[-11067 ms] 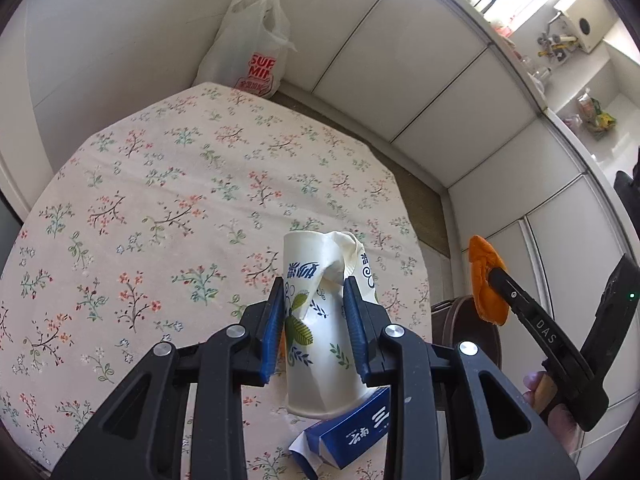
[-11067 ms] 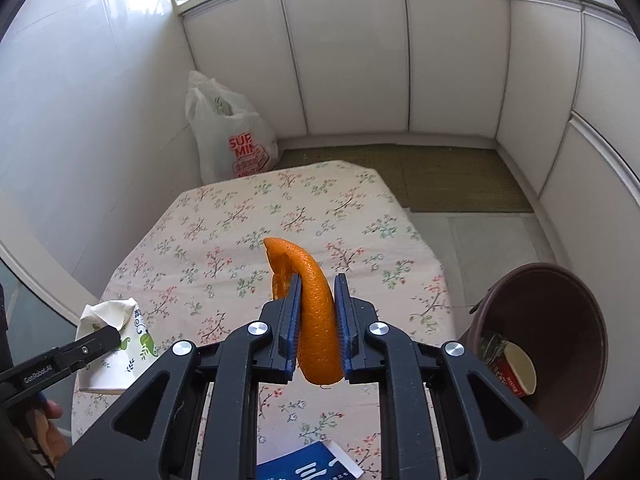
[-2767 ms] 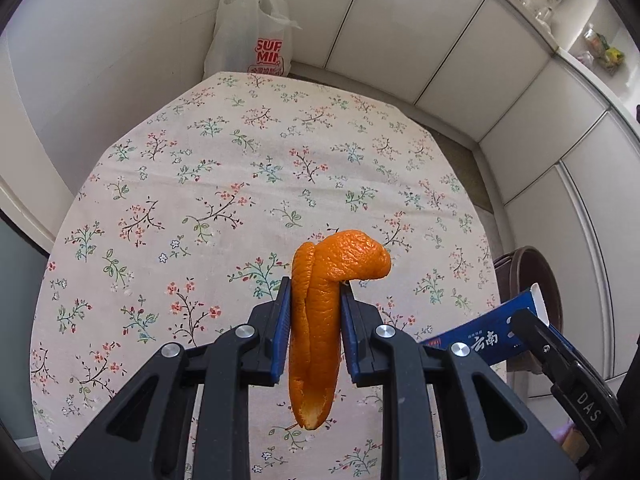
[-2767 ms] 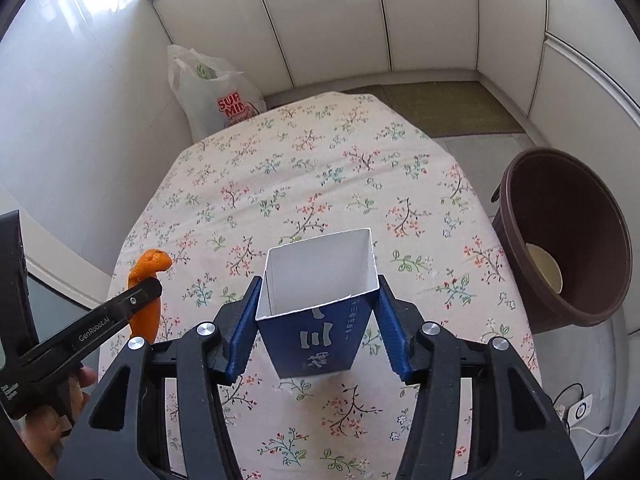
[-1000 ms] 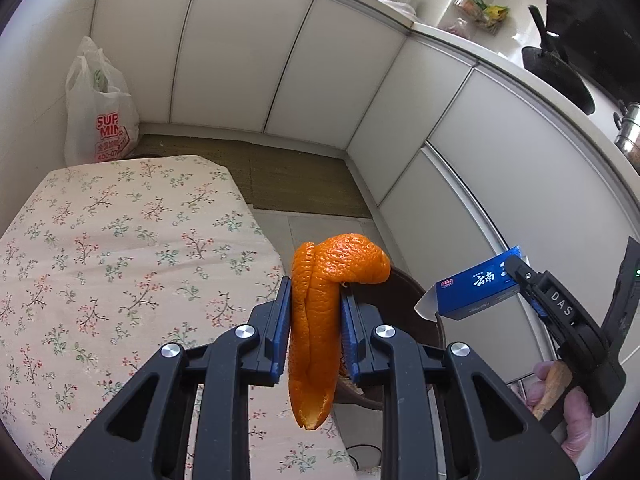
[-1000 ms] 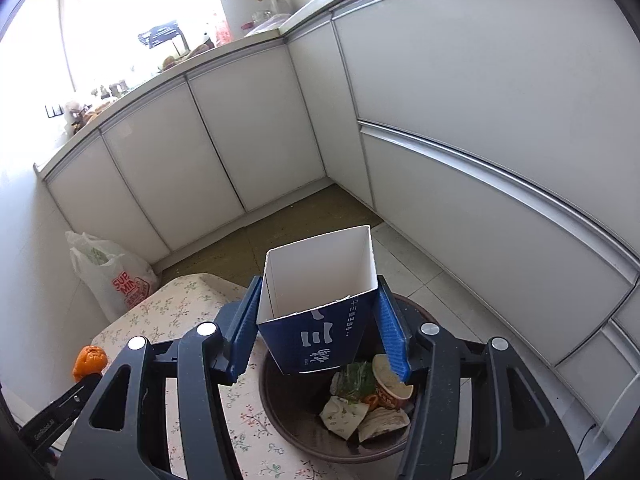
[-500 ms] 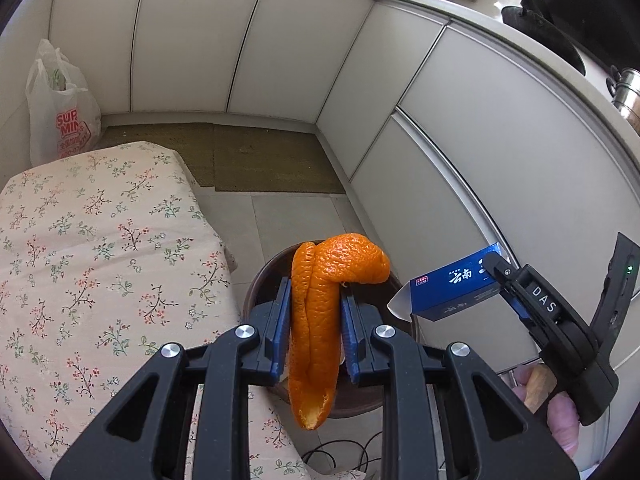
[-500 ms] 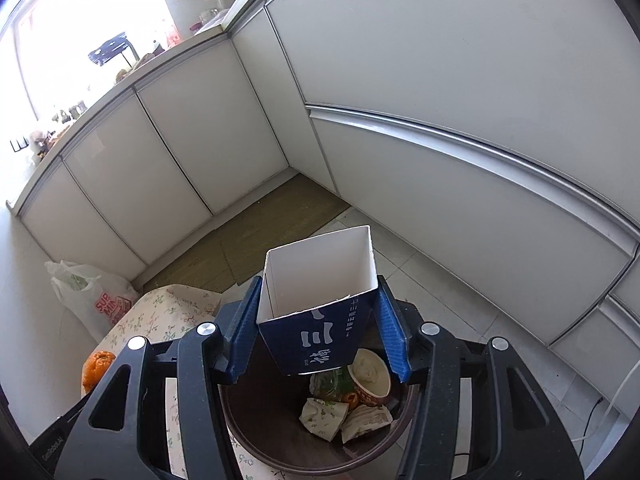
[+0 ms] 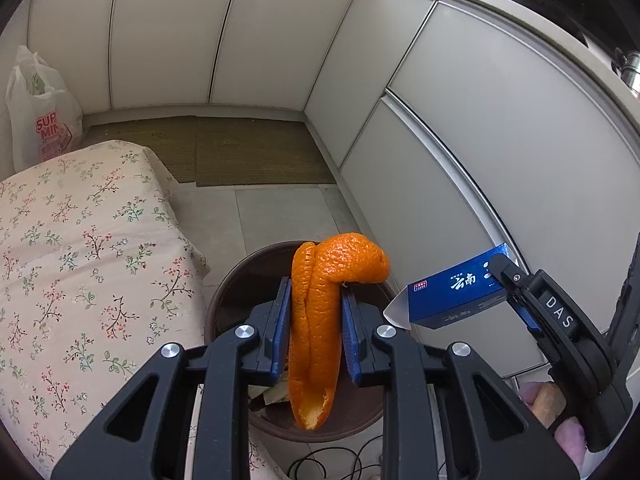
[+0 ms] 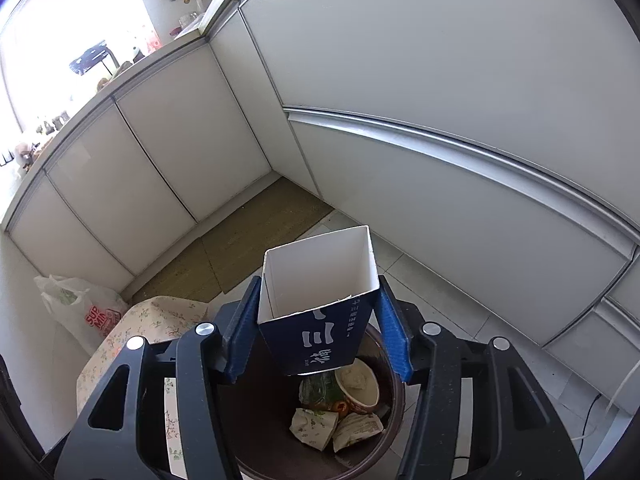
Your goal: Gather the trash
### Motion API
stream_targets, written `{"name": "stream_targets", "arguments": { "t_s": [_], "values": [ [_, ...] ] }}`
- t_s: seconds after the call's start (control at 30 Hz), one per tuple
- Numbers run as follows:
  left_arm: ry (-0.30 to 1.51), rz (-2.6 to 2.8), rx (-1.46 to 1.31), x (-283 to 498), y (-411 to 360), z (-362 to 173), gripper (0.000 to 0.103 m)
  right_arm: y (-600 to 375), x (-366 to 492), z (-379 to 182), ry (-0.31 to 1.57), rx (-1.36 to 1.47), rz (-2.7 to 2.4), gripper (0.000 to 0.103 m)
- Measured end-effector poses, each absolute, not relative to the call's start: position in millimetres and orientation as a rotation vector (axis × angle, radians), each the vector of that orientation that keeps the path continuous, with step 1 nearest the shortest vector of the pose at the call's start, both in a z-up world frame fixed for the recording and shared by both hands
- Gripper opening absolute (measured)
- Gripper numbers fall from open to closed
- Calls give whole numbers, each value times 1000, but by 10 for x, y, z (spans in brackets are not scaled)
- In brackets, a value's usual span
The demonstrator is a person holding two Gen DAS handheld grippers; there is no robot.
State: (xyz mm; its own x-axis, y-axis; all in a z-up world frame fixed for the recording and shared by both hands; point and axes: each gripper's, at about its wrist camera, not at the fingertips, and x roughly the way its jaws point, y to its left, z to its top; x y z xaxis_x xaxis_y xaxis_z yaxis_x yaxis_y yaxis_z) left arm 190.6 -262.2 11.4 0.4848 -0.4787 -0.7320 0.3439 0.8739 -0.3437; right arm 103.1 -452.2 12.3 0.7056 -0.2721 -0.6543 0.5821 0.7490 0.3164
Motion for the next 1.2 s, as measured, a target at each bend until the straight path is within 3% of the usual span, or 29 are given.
{"name": "stream_targets", "arguments": {
  "t_s": [0.17, 0.23, 0.27, 0.37, 0.57, 0.67, 0.9, 1.2],
  "values": [
    [944, -466, -155, 1984, -2635, 71, 27, -4579, 1018, 69, 646, 540, -532, 54],
    [942, -456, -149, 1993, -2621, 69, 34, -4581, 1010, 75, 642, 536, -536, 69],
    [934, -454, -146, 1992, -2608, 77, 42, -4566, 998, 85, 631, 533, -538, 81],
    [923, -452, -144, 1991, -2579, 110, 47, -4504, 1006, 110, 627, 506, -534, 81],
    [866, -396, -111, 1900, -2469, 259, 48, -4403, 984, 145, 627, 461, -549, 81],
    [820, -349, -83, 1831, -2367, 344, 60, -4304, 949, 180, 621, 413, -567, 84],
    [717, -257, -11, 1591, -2068, 524, 72, -3851, 839, 309, 567, 284, -547, 96],
    [566, -123, -4, 1160, -1321, 717, 95, -3098, 739, 407, 513, 204, -443, 96]
  ]
}}
